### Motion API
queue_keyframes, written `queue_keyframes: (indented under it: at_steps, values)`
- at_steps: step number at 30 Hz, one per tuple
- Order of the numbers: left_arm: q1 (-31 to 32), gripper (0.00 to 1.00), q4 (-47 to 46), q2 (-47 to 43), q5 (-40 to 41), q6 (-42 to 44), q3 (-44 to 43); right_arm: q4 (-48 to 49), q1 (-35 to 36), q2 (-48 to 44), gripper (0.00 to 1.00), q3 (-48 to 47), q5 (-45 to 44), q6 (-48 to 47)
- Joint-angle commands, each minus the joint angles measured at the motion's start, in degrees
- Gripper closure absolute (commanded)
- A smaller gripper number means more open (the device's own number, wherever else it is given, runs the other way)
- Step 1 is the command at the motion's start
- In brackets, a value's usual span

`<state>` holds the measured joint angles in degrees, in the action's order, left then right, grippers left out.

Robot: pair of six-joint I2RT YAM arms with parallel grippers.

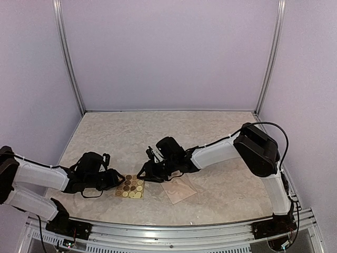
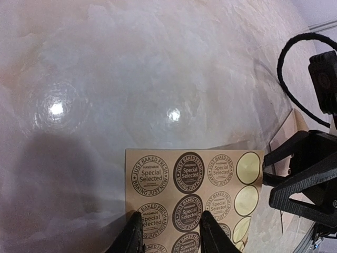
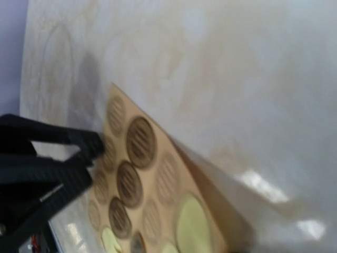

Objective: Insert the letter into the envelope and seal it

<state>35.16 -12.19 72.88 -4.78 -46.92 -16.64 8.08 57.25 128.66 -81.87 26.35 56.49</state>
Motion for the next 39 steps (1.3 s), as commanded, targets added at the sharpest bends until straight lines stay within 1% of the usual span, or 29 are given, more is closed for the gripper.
queue_keyframes:
  at_steps: [1, 3, 5, 6, 7, 8, 10, 15, 17, 19, 21, 23, 24, 26, 29, 33, 36, 39]
  values:
    - [1.72, 0.66, -1.37, 1.59, -0.35, -1.47, 1.04, -0.14, 0.45, 3.57, 0.58, -1.42, 1.18, 1.13]
    - [2.05, 0.66, -1.73, 1.73, -0.24, -1.72, 1.04, 0.44, 0.49, 3.42, 0.64, -1.56, 1.25, 1.31]
    - [2.34, 0.66, -2.08, 1.57, -0.08, -1.85, 1.00, 1.31, 0.49, 2.83, 0.73, -1.42, 1.33, 1.41]
    - [2.43, 0.66, -2.20, 1.37, -0.14, -1.92, 1.00, 2.07, 0.45, 2.40, 0.82, -1.06, 1.50, 1.47]
    - [2.50, 0.66, -2.23, 1.10, -0.15, -1.94, 0.88, 3.01, 0.48, 1.72, 0.95, -0.74, 1.73, 1.53]
    - [2.54, 0.66, -2.11, 0.79, -0.10, -1.87, 0.79, 4.18, 0.47, 0.72, 1.00, 0.11, 1.89, 1.64]
    - [2.63, 0.63, -0.65, -0.89, 0.24, -1.63, 0.16, 6.33, 0.34, -1.89, 1.00, 1.60, 2.22, 1.32]
    - [2.70, 0.44, 8.36, -11.05, 2.46, 0.50, -4.19, 5.52, -0.14, -12.94, 1.00, 5.46, -0.08, -3.24]
    - [2.80, 0.34, 10.73, -16.17, 0.59, 2.45, -6.76, 3.75, -0.43, -17.80, 1.00, 6.72, -1.05, -5.53]
    - [3.21, 0.27, 12.71, -19.75, -2.07, 4.46, -9.76, 2.14, -0.69, -22.42, 1.00, 7.86, -1.24, -7.86]
    - [4.03, 0.21, 14.99, -22.77, -4.51, 6.04, -12.85, 1.33, -0.95, -27.83, 1.00, 9.06, -0.37, -10.17]
    - [4.91, 0.17, 16.60, -23.91, -7.15, 7.14, -15.91, 1.47, -1.15, -32.15, 1.00, 10.44, 0.87, -11.46]
    - [7.63, 0.13, 17.61, -24.50, -8.35, 8.13, -19.54, 1.75, -1.36, -36.69, 1.00, 11.80, 2.53, -12.34]
    - [10.54, 0.10, 17.15, -25.01, -8.43, 8.63, -21.86, 1.23, -1.38, -40.17, 1.00, 12.39, 3.24, -13.10]
    - [14.33, 0.07, 13.63, -25.24, -10.61, 8.69, -24.21, 0.11, -1.36, -44.26, 1.00, 13.23, 3.57, -13.88]
    - [18.80, 0.08, 11.05, -23.89, -11.76, 9.13, -27.34, -0.89, -1.40, -47.70, 1.00, 13.90, 5.27, -14.41]
    - [20.44, 0.14, 11.13, -22.77, -10.89, 9.41, -28.47, -0.71, -1.36, -49.16, 1.00, 14.76, 6.50, -14.22]
    - [20.73, 0.25, 10.78, -21.64, -11.06, 9.01, -28.68, -0.03, -1.34, -50.01, 1.00, 15.54, 7.87, -13.93]
